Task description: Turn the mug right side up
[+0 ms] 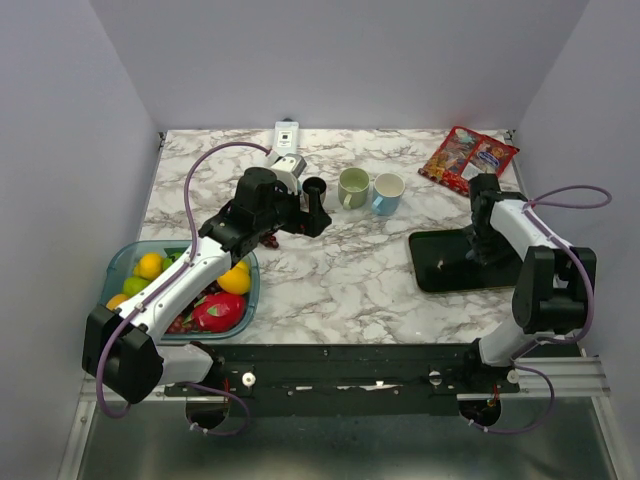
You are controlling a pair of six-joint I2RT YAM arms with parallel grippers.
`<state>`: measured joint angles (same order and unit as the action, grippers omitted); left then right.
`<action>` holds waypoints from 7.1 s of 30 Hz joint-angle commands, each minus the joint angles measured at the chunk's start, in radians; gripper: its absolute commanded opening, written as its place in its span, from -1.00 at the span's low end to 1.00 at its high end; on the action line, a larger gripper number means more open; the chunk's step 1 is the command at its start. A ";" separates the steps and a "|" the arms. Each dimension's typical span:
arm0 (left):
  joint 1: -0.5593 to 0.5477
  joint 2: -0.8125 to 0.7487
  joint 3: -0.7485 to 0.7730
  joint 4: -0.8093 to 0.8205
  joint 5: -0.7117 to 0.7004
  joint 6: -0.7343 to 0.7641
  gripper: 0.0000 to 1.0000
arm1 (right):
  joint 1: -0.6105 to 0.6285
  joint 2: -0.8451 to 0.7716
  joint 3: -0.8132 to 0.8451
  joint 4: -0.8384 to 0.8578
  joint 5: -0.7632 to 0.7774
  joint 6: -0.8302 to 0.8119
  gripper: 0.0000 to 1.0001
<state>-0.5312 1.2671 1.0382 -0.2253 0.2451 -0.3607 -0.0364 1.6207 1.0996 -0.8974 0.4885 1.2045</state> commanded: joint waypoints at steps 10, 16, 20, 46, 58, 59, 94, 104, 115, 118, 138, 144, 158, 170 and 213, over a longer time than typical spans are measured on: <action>0.005 -0.021 0.003 0.018 0.025 -0.004 0.98 | -0.002 -0.007 0.000 0.057 0.042 -0.043 -0.44; 0.007 -0.023 0.005 0.017 0.023 -0.003 0.98 | -0.002 -0.005 -0.009 0.063 0.033 -0.049 -0.99; 0.007 -0.025 0.003 0.017 0.023 -0.004 0.97 | -0.002 -0.033 -0.030 0.104 -0.001 -0.069 -0.99; 0.008 -0.011 0.034 0.190 0.240 -0.208 0.98 | 0.033 -0.751 -0.193 0.619 -0.866 -0.303 -0.99; 0.000 0.023 -0.047 0.866 0.486 -0.765 0.98 | 0.262 -0.843 -0.222 1.044 -0.923 -0.267 -0.99; -0.012 0.032 -0.041 0.883 0.488 -0.797 0.97 | 0.270 -0.844 -0.225 1.096 -0.936 -0.264 -0.99; -0.202 0.276 0.210 0.945 0.339 -0.920 -0.57 | 0.332 -0.851 -0.276 1.253 -0.966 -0.252 -0.99; -0.202 0.250 0.212 0.848 0.300 -0.767 -1.00 | 0.332 -0.854 -0.245 1.106 -0.989 -0.324 -0.79; -0.196 0.094 0.211 0.228 0.021 -0.269 -1.00 | 0.331 -0.861 -0.259 0.861 -0.843 -0.413 0.80; -0.194 0.038 0.163 0.091 -0.142 -0.147 -1.00 | 0.332 -0.860 -0.262 0.749 -0.806 -0.445 0.82; -0.184 -0.043 -0.296 0.196 -0.777 -0.170 -1.00 | 0.332 -0.828 -0.290 0.540 -0.702 -0.514 0.82; -0.144 0.023 -0.329 0.305 -0.768 -0.187 -1.00 | 0.333 -0.809 -0.274 0.515 -0.686 -0.531 0.82; -0.105 0.152 -0.417 0.477 -0.762 -0.191 -1.00 | 0.332 -0.800 -0.268 0.497 -0.680 -0.530 0.83; -0.122 0.095 -0.402 0.357 -0.800 -0.274 0.52 | 0.332 -0.668 -0.213 0.273 -0.418 -0.425 1.00; 0.066 -0.181 -0.127 0.015 -0.193 -0.113 0.98 | -0.247 -0.061 -0.003 0.360 -0.007 -0.729 1.00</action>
<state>-0.4725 1.0752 0.8867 -0.2199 -0.0322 -0.4484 -0.2386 1.5059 1.0588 -0.6231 0.5880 0.5537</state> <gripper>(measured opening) 0.988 0.997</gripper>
